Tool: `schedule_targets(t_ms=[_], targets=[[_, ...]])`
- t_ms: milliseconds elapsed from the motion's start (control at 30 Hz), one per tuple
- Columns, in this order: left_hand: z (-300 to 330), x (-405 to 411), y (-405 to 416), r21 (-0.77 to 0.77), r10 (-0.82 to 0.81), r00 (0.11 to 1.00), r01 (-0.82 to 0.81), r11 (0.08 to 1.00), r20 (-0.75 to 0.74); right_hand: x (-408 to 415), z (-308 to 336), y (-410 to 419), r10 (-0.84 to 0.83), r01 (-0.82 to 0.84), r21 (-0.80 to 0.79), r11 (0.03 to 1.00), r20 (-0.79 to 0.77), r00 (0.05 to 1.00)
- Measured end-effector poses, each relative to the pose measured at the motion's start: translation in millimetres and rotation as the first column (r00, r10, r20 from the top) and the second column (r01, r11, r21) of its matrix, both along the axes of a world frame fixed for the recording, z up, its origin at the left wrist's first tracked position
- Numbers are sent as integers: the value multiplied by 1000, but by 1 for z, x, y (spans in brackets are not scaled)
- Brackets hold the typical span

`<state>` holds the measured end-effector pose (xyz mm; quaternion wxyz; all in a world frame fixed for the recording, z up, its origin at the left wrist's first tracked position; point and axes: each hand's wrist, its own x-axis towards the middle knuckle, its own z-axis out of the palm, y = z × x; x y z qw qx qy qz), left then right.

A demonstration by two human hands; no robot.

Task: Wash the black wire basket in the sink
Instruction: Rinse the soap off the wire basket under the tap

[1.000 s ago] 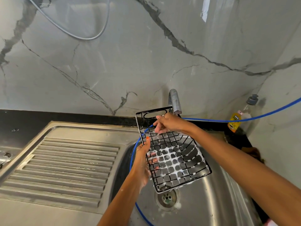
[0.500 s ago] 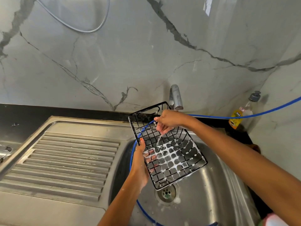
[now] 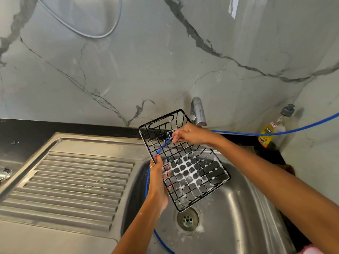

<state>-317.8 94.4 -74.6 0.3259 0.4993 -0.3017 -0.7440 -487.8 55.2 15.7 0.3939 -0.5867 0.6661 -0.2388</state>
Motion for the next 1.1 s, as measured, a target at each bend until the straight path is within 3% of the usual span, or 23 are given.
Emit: schedule_targets(t_ms=[167,300,333,400,467,700,900,1100], targets=[[-1,-2,-2,-18,5,1000,-5,1000,-5,-9,-3,4,107,-104,-84,991,28,994],[4,-4,3,-47,14,1000,-13,999,19,-12,-13,7,61,-40,-105,994,212,975],[7,-6,5,-61,10,1000,-9,998,26,-11,-15,6,19,11,-92,996,319,947],[12,-8,9,-88,2,999,0,996,32,-7,-19,4,-61,80,-4,997,599,798],[13,-9,11,-105,-5,999,10,994,45,-4,-20,2,-104,55,90,994,746,658],[9,-8,8,-115,-3,998,11,993,70,-1,-15,-5,-60,42,43,998,792,608],[7,-9,8,-118,62,997,-56,991,52,-11,-19,-18,-1,44,-20,999,902,431],[-2,-8,9,-76,107,992,-102,992,65,-11,-11,-31,-49,208,-54,977,886,462]])
